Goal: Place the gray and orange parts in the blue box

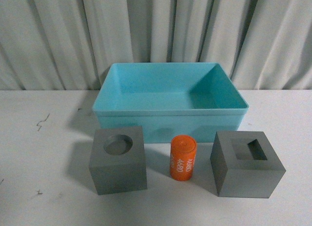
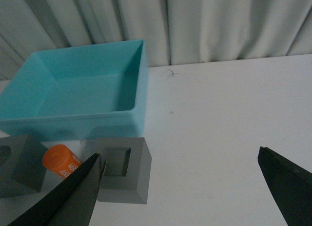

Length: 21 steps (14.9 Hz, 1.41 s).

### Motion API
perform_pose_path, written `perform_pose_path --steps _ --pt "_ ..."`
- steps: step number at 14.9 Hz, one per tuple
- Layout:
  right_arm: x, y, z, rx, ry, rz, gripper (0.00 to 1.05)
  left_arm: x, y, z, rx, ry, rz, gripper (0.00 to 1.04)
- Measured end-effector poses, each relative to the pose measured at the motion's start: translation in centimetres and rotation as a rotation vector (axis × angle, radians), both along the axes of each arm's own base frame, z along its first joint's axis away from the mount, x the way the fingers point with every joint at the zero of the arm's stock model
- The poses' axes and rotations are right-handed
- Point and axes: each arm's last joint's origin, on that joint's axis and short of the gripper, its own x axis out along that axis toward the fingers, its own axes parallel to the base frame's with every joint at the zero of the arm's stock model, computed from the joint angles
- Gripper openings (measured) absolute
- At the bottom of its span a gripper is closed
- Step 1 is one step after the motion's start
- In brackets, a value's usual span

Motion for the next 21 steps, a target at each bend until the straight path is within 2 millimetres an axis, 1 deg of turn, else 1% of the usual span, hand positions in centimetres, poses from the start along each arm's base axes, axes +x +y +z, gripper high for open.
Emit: perform_pose_path --steps 1,2,3,4,6,7,8,9,11,13,15,19,21 --pt "2.5 0.3 -0.4 -0.025 0.045 0.066 0.98 0.0 0.0 0.0 0.000 0.000 0.000 0.98" --pt "4.5 0.6 -2.5 -0.054 0.126 0.091 0.98 0.0 0.0 0.0 0.000 0.000 0.000 0.98" --pt "6.1 0.9 -4.6 -0.052 0.202 0.099 0.98 0.0 0.0 0.0 0.000 0.000 0.000 0.98" --pt "7.4 1.3 -5.9 -0.059 0.238 0.101 0.98 0.0 0.0 0.0 0.000 0.000 0.000 0.98" --pt "9.4 2.1 -7.6 -0.069 0.280 0.101 0.98 0.0 0.0 0.0 0.000 0.000 0.000 0.98" --pt "9.9 3.2 -9.8 -0.062 0.364 0.114 0.98 0.0 0.0 0.0 0.000 0.000 0.000 0.98" --pt "10.4 4.1 -11.1 -0.072 0.390 0.124 0.98 0.0 0.0 0.0 0.000 0.000 0.000 0.98" --pt "11.0 4.5 -11.7 -0.077 0.395 0.118 0.98 0.0 0.0 0.0 0.000 0.000 0.000 0.98" --pt "11.6 4.9 -12.4 -0.068 0.419 0.112 0.98 0.0 0.0 0.0 0.000 0.000 0.000 0.98" --pt "12.4 5.3 -12.7 -0.069 0.425 0.103 0.98 0.0 0.0 0.0 0.000 0.000 0.000 0.98" --pt "12.7 5.6 -12.8 -0.068 0.429 0.093 0.96 0.0 0.0 0.0 0.000 0.000 0.000 0.98" --pt "12.7 6.2 -12.8 -0.068 0.433 0.106 0.55 0.0 0.0 0.0 0.000 0.000 0.000 0.98" --pt "12.4 6.0 -12.9 -0.066 0.431 0.106 0.29 0.0 0.0 0.0 0.000 0.000 0.000 0.98"
